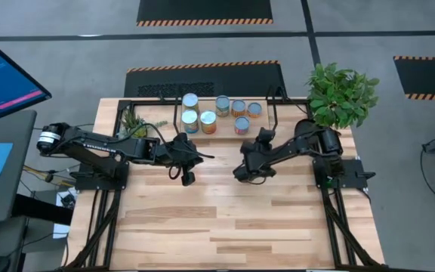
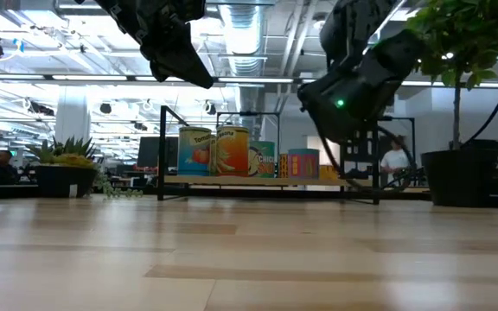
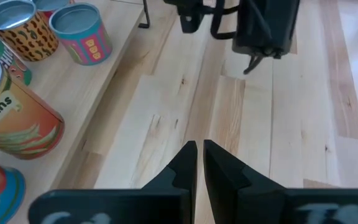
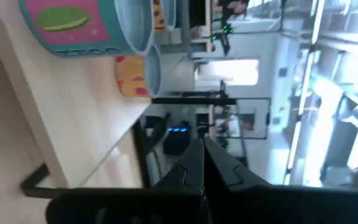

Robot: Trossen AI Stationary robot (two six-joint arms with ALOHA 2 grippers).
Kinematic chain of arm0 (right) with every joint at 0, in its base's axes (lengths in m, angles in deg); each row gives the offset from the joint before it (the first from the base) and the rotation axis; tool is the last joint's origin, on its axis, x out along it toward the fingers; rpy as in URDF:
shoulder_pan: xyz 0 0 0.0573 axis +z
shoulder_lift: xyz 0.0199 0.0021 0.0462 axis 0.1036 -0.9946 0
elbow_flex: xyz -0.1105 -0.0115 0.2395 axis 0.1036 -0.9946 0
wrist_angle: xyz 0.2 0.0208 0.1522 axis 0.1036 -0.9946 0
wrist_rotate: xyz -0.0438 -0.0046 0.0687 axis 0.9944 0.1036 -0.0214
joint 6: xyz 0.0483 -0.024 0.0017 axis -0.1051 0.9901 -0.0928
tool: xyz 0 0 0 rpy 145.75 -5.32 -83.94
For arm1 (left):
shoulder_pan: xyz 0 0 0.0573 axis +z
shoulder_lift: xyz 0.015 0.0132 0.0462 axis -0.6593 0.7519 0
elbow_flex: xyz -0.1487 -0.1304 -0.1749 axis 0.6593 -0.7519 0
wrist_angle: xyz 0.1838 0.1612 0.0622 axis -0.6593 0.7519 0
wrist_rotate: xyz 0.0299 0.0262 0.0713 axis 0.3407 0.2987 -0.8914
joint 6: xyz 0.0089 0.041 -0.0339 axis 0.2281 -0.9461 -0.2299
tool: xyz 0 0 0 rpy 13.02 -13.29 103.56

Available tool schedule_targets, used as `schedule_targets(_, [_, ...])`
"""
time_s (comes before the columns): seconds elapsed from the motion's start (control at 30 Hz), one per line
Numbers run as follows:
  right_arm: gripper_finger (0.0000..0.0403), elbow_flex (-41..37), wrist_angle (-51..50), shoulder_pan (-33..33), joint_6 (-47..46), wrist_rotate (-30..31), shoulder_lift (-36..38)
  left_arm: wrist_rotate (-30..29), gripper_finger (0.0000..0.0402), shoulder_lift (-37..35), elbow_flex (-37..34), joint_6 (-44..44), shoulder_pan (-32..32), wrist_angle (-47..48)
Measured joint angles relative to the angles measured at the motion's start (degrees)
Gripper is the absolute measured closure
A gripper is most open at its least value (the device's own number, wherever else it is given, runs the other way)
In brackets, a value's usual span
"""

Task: Pick and place cans onto a shelf
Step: Adjust the canned pineapple on the shelf

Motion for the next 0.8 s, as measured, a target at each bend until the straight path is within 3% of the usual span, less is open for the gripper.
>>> schedule_targets(0.3, [0.0392, 0.0, -0.4, -2.6, 1.1, 1.7, 5.8, 0.0, 0.0387, 0.0, 0.0, 0.1, 0.1, -0.2])
schedule_targets(0.5, [0.0392, 0.0, 6.8, -6.9, 19.5, 1.3, 9.5, 0.0, 0.0387, 0.0, 0.0, 0.9, 0.1, -0.3])
schedule_targets(0.6, [0.0392, 0.0, 15.8, -7.7, 32.7, -4.3, 11.5, -0.1, 0.0387, 0.0, 0.0, 1.1, 0.1, -0.3])
schedule_targets(0.73, [0.0392, 0.0, 31.8, -8.6, 52.8, -20.9, 14.4, -0.2, 0.0387, 0.0, 0.0, 1.1, 0.1, -0.3])
schedule_targets(0.8, [0.0393, 0.0, 37.9, -9.6, 60.6, -24.7, 16.1, -0.3, 0.0387, 0.0, 0.0, 1.2, 0.1, -0.3])
